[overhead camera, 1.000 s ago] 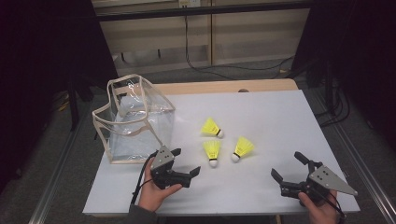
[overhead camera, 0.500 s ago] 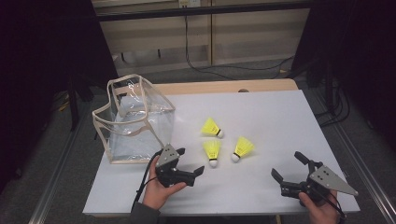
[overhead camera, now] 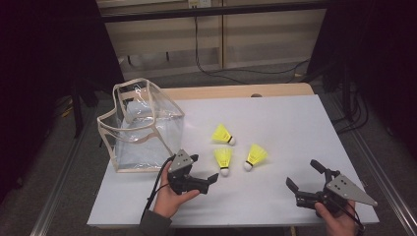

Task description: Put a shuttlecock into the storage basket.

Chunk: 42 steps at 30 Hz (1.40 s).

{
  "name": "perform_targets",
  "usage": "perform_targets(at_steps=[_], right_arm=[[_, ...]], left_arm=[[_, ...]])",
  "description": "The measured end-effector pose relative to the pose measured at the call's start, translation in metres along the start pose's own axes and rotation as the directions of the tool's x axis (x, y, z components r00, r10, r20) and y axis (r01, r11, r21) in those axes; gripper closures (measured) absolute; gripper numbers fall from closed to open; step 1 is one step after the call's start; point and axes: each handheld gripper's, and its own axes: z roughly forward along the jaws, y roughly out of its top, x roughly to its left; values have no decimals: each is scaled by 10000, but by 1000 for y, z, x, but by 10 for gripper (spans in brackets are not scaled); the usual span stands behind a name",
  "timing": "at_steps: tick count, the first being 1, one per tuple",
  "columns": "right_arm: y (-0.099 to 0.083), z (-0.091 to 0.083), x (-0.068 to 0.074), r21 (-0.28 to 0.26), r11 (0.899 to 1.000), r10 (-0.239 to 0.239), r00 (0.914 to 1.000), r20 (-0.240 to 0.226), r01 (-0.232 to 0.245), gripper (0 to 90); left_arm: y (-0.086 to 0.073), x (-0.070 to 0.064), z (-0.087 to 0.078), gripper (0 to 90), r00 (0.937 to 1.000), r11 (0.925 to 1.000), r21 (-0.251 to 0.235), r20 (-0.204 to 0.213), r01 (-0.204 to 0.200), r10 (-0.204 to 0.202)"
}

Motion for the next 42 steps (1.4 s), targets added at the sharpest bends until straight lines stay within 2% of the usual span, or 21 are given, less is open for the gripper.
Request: perform_targets(at_steps=[17,21,27,32,38,40,42], right_arm=[[1,-1,0,-33,10000,-30,10000,17,30,9],[1,-1,0,-42,10000,-29,10000,13,29,9],[1,-1,0,-28,10000,-32,10000,18,32,9],[1,-1,0,-45,10000,-25,10000,8,25,9],[1,-1,0,-54,10000,-42,10000,33,42,9],[1,-1,0,-66,10000,-17,10000,26,17,9],[1,-1,0,-78,10000,-17,10000,28,17,9]], left_arm=[[1,-3,16,24,9999,9988,490,92,39,-43],[2,-4,17,28,10000,9980,632,-19,21,-19],[5,-5,19,40,9988,9951,853,-22,491,-491],[6,-8,23,51,9996,9916,1278,-223,202,-175],[8,-7,26,87,9991,9882,1510,-385,239,-182],[8,-7,26,90,9985,9868,1568,-418,405,-343],[8,-7,27,95,9986,9871,1549,-407,405,-346]])
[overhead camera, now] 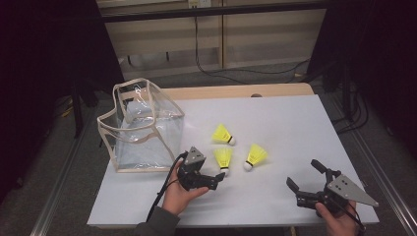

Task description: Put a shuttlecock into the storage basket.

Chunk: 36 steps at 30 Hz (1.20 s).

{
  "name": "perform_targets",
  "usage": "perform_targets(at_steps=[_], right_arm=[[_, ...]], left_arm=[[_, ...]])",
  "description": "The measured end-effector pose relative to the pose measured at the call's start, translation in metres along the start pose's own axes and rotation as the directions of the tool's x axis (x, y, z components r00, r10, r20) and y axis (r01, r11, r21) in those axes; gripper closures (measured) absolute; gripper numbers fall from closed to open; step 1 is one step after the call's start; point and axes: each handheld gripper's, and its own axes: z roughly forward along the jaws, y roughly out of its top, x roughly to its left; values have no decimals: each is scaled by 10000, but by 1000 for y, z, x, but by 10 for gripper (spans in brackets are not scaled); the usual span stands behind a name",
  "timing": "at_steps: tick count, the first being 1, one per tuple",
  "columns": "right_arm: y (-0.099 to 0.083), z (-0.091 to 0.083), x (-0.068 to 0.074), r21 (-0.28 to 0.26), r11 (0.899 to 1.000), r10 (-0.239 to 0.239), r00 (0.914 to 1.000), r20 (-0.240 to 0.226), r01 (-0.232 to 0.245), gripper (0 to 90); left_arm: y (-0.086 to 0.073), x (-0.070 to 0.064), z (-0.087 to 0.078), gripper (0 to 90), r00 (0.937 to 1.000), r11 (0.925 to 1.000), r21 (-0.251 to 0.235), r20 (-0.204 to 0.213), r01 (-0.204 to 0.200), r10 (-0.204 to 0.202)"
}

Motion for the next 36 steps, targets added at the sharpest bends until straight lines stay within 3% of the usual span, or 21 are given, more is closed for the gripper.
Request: perform_targets(at_steps=[8,17,22,29,36], right_arm=[[0,0,0,2,10000,-20,10000,22,20,9],[0,0,0,-24,10000,-22,10000,69,23,10],[0,-1,-1,-25,10000,-33,10000,82,33,10],[0,-1,-1,-37,10000,-47,9999,112,47,10],[0,-1,0,-29,10000,-14,10000,73,14,10]], left_arm=[[1,-2,6,136,9999,9993,356,-102,135,-131],[3,-2,10,208,9991,9985,374,-173,402,-396],[5,-3,13,245,9986,9960,741,-192,504,-491],[7,-5,12,302,9995,9963,817,-202,275,-259],[7,-4,13,306,9984,9953,860,-385,444,-412]])
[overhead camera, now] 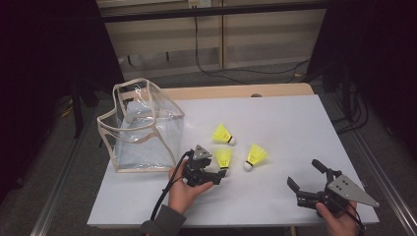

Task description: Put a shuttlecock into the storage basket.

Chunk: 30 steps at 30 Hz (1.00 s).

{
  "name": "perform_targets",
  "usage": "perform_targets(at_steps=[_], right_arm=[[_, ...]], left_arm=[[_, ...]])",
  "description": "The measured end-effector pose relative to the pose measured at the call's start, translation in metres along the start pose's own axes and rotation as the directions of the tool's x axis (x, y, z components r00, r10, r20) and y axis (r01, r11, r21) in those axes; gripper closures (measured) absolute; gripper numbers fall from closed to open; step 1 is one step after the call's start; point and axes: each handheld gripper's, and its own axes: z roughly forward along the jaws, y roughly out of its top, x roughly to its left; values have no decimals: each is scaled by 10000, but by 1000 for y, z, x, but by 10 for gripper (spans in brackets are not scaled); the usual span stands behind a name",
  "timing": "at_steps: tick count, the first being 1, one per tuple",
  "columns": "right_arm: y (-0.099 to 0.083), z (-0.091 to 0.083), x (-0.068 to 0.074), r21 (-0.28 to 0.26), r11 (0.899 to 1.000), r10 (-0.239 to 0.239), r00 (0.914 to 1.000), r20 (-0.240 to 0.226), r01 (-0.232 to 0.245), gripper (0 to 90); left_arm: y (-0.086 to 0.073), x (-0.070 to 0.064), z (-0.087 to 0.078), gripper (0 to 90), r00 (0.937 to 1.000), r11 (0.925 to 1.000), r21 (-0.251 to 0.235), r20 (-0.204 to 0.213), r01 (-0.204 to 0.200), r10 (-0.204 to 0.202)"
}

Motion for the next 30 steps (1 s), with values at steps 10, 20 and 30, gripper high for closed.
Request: perform_targets(at_steps=[10,20,30], right_arm=[[0,0,0,-14,10000,-19,10000,5,19,10],[0,0,0,-17,10000,-15,10000,62,16,10],[-1,-1,-1,-11,10000,-21,10000,67,21,10]], left_arm=[[0,-1,3,392,9995,9996,152,-186,258,-255],[1,-4,8,409,9979,9981,181,-284,593,-588],[3,-7,12,452,9924,9922,289,-242,1211,-1204]])
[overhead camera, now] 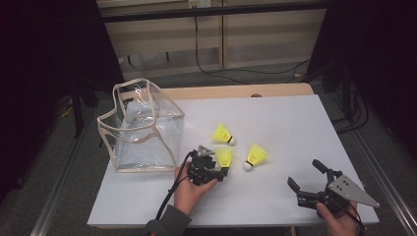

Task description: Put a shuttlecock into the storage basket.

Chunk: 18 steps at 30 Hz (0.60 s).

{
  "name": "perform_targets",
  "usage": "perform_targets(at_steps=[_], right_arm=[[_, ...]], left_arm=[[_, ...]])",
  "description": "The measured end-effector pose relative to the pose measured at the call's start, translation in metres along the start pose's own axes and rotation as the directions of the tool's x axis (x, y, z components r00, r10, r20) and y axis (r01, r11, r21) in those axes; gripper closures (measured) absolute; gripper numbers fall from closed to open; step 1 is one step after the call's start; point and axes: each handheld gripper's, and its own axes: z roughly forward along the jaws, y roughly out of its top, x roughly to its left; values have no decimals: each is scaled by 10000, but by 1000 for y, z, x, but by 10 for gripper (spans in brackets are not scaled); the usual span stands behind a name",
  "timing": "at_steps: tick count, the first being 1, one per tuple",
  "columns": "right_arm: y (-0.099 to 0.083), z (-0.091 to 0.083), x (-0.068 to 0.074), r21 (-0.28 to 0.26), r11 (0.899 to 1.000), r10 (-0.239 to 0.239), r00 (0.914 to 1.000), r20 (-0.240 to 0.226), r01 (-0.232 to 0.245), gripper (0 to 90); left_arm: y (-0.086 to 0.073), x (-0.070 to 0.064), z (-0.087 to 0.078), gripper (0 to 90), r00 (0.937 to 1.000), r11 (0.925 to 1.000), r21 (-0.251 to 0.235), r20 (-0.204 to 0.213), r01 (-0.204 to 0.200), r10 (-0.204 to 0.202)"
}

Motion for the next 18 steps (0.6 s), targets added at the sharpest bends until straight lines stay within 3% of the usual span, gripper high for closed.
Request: perform_targets(at_steps=[11,18], right_arm=[[0,0,0,-9,10000,20,10000,-14,-20,10],[0,0,0,12,10000,-8,10000,-8,8,10]], left_arm=[[1,-4,4,462,9998,9996,164,39,212,-213],[1,-7,9,449,9989,9998,97,-432,197,-193]])
